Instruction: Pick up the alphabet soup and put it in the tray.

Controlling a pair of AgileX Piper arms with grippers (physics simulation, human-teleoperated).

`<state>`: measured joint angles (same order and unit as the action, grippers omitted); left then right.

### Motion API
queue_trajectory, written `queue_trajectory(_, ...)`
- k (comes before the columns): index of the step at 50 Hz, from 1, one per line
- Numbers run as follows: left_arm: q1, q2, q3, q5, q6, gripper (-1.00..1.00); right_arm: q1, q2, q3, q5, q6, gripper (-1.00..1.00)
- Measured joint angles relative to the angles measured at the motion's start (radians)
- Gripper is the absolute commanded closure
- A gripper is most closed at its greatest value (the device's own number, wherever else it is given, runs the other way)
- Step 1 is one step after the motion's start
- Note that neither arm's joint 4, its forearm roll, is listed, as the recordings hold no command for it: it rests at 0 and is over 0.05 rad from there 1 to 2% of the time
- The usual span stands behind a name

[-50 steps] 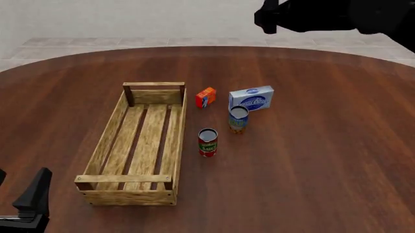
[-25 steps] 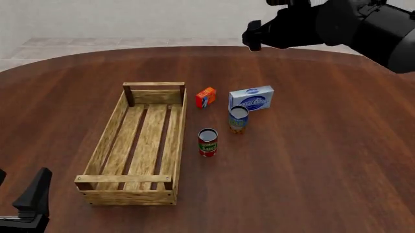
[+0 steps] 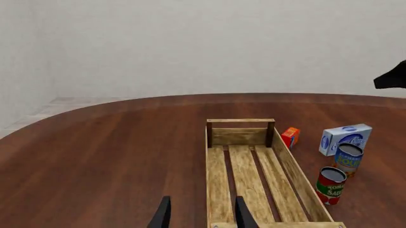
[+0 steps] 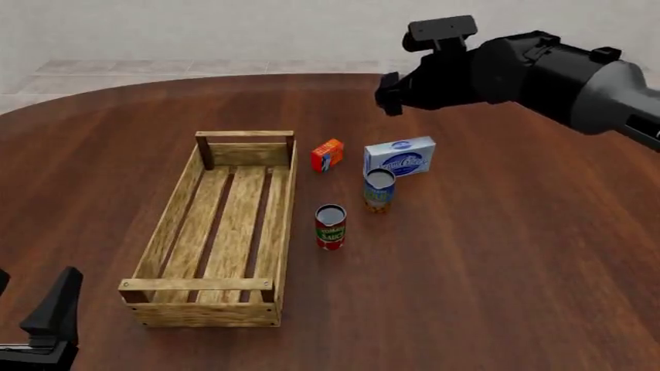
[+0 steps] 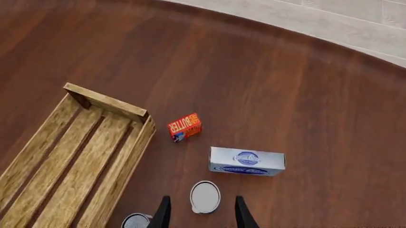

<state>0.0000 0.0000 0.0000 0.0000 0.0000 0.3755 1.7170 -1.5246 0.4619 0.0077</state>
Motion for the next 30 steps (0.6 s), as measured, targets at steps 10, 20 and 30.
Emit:
queue_trajectory(10, 0.000, 0.000, 0.000, 0.000, 0.000, -1.00, -0.002, 0.021, 0.010, -0.008, -0.011, -1.00)
queue_trajectory(20, 0.000, 0.000, 0.000, 0.000, 0.000, -1.00, -0.005, 0.042, 0.015, -0.018, -0.014, -1.00)
queue_trajectory(30, 0.000, 0.000, 0.000, 0.000, 0.000, -1.00, -0.008, 0.066, 0.021, -0.030, -0.011, -1.00)
